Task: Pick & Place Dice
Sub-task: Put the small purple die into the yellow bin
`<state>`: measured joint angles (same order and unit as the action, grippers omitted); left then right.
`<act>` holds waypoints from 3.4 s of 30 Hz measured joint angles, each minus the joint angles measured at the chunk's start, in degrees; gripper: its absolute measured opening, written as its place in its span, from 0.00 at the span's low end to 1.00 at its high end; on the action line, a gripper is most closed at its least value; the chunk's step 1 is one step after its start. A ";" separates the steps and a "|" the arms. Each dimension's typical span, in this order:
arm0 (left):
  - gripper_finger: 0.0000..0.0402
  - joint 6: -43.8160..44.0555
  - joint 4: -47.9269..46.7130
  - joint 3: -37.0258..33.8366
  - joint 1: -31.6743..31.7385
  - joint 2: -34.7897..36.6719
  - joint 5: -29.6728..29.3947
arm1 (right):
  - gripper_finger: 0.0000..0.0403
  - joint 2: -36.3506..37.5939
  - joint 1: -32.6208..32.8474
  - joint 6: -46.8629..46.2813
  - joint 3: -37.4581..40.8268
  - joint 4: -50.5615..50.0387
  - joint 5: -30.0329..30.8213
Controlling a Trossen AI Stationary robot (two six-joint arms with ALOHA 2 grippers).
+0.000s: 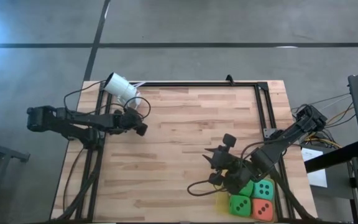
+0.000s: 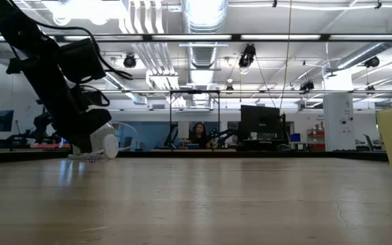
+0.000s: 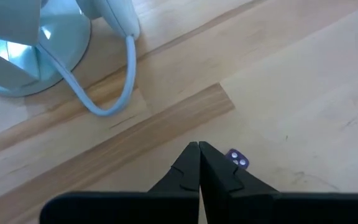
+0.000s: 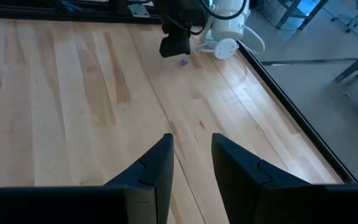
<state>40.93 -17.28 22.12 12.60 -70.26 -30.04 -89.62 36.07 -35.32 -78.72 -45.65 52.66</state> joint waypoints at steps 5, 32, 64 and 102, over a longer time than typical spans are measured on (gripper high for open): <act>0.01 -0.04 -0.11 -0.01 0.04 0.00 0.01 | 0.26 0.00 0.00 -0.01 0.00 0.01 0.00; 0.01 2.63 7.62 3.05 -1.75 -10.14 7.33 | 0.26 0.02 -0.02 -0.01 0.00 0.13 -0.02; 0.01 2.56 10.86 24.93 -14.51 -32.86 9.60 | 0.26 0.02 -0.37 -0.01 0.00 0.14 -0.04; 0.01 -1.84 14.15 31.29 -20.87 -36.44 12.35 | 0.26 0.02 -1.64 -0.01 0.00 0.07 -0.07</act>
<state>39.09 -3.12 53.41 -8.27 -106.70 -17.69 -89.60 34.44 -35.33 -78.72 -45.58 52.60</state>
